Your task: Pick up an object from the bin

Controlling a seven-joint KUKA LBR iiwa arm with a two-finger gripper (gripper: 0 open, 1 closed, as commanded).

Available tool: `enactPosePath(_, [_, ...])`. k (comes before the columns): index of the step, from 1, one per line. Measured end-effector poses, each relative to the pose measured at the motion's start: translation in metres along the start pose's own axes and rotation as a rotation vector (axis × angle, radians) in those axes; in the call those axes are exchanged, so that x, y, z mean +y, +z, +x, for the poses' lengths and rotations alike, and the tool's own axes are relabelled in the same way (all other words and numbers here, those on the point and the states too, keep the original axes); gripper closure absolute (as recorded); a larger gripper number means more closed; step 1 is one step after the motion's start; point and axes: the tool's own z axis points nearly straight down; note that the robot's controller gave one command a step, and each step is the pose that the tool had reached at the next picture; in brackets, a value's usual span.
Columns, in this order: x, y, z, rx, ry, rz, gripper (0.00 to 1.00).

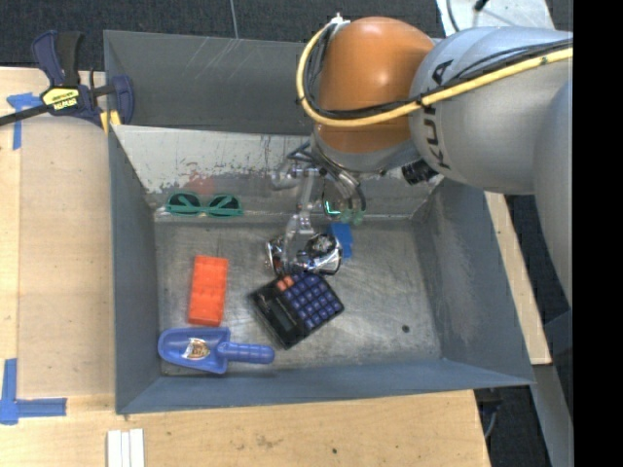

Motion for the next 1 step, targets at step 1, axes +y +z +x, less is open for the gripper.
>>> enactPosePath(1, [-0.0004, -0.0044, -0.0018, -0.008, 0.002, -0.001, 0.00])
